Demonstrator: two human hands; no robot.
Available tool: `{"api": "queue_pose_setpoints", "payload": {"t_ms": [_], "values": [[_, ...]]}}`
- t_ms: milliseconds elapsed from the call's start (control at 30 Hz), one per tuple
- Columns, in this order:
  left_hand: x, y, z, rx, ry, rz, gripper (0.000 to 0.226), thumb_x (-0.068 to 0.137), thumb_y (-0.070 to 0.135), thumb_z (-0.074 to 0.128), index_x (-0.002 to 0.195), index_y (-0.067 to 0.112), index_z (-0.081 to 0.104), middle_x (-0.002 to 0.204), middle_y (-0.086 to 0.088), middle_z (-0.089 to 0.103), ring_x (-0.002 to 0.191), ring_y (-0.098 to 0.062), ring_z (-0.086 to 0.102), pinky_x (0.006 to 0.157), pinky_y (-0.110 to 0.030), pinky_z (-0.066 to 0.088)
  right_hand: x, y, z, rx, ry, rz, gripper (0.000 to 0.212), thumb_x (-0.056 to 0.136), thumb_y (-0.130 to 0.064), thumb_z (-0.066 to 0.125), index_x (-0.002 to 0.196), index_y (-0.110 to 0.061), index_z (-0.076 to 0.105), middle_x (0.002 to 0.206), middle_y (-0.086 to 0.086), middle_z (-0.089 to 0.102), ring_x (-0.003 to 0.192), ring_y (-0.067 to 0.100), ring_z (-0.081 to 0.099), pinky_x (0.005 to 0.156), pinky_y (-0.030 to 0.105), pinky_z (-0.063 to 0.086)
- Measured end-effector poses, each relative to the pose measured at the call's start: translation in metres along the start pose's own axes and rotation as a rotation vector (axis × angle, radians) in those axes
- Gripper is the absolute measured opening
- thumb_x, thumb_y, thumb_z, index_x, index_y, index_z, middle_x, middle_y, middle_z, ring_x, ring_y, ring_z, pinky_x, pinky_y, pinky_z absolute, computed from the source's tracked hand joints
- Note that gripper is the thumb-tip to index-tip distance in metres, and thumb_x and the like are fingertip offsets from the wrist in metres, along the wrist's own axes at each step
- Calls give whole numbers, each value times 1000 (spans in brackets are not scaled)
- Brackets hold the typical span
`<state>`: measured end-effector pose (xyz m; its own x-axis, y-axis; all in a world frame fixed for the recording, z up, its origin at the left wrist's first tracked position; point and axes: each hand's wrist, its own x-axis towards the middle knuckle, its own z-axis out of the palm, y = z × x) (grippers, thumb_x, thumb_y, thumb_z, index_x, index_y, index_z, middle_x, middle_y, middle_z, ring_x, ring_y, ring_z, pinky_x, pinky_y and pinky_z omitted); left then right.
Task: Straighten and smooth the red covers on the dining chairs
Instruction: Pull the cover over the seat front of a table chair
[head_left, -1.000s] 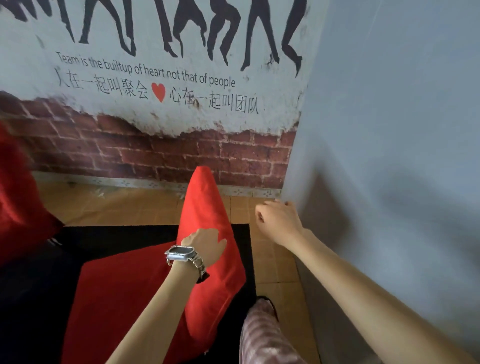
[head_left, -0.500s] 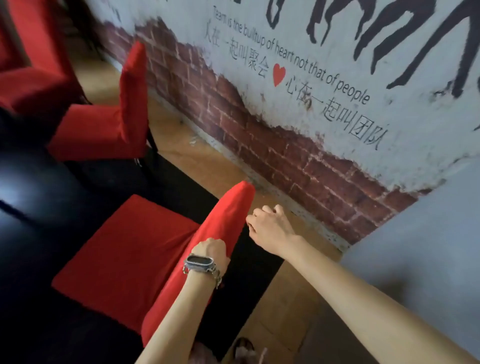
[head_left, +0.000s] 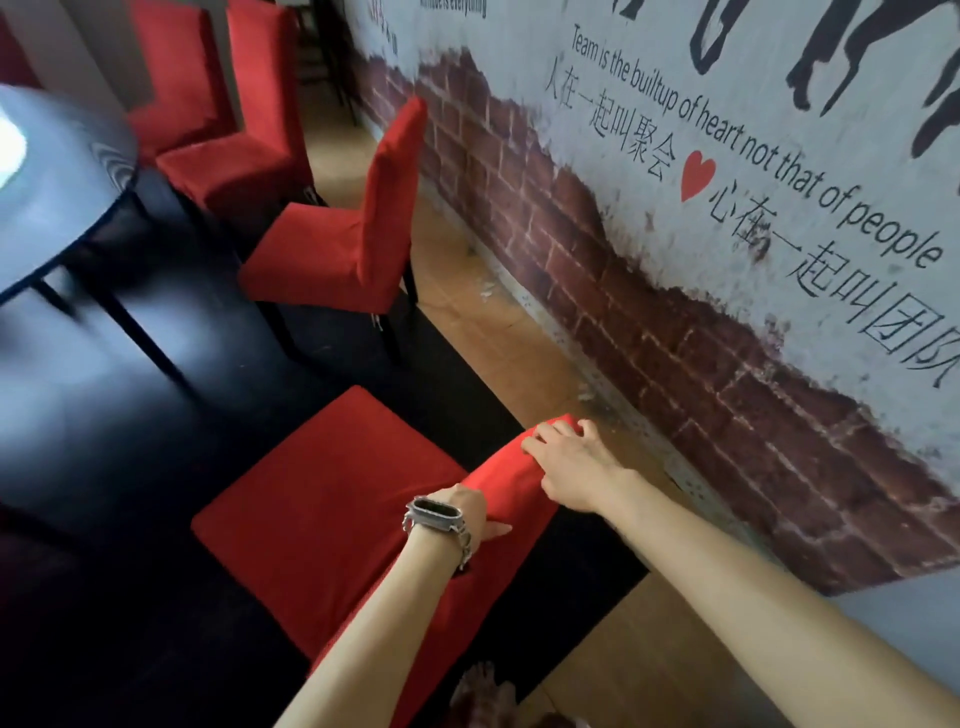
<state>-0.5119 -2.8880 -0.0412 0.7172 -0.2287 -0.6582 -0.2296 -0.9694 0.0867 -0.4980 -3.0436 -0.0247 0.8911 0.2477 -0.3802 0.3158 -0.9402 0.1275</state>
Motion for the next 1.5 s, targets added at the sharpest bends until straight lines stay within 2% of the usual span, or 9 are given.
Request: {"api": "queue_pose_setpoints", "payload": {"t_ms": [167,367,600,767,933,1133,1233,1333,1500], "values": [[-6,10,0,64,-5,-33,76,82,67,53,119,0,55,123,-15,53,104,-33,61,83,-42,54,23,15,13,-100,-241,-113,90,84,-12,58,153,-21,1,157,13,5,146,31,1,106,71,-1],[-2,12,21,-181,23,-145,104,74,66,65,148,7,21,138,-15,47,123,-33,51,93,-38,45,48,22,17,-191,-349,-335,116,73,-52,75,153,-28,-5,160,11,-2,147,31,-7,102,74,-6],[-14,17,66,-443,174,-295,110,65,79,60,149,22,19,149,-2,37,133,-23,41,107,-38,35,61,54,27,-186,-213,-447,116,71,-53,76,152,-33,-4,158,6,8,145,32,7,107,71,11],[-49,1,107,-468,254,-529,112,57,92,44,149,33,19,153,6,29,139,-17,28,115,-50,15,64,75,40,-160,-48,-487,93,84,-41,69,152,-27,7,152,7,21,136,30,28,101,48,41],[-86,-14,136,-569,305,-751,103,57,97,25,144,43,30,154,9,26,144,-17,17,113,-58,-2,64,77,50,2,-18,-577,104,64,-83,55,149,-35,19,152,-7,22,140,23,21,105,49,36],[-105,-40,152,-1333,606,-1253,94,64,78,58,137,18,50,141,-17,45,130,-36,41,110,-44,32,66,72,54,693,4,-204,69,70,-83,48,122,-39,62,150,-4,33,138,22,27,104,48,36],[-102,-45,158,-1693,643,-1346,82,73,60,70,133,7,51,133,-17,52,117,-38,52,96,-44,46,74,65,61,1082,-70,206,63,78,-61,65,128,-24,55,139,8,40,122,33,46,89,49,51],[-100,-49,158,-2128,600,-1309,66,74,50,72,122,8,55,119,-17,58,100,-36,60,69,-42,56,83,63,55,1457,-318,580,63,80,-44,73,131,-17,48,131,15,44,118,40,48,75,57,56],[-100,-55,157,-2299,529,-1152,41,84,42,62,114,16,58,92,-14,59,74,-27,57,42,-32,53,101,63,47,1424,-437,675,60,81,-34,73,130,-11,45,128,19,47,115,41,50,79,55,55]]}}
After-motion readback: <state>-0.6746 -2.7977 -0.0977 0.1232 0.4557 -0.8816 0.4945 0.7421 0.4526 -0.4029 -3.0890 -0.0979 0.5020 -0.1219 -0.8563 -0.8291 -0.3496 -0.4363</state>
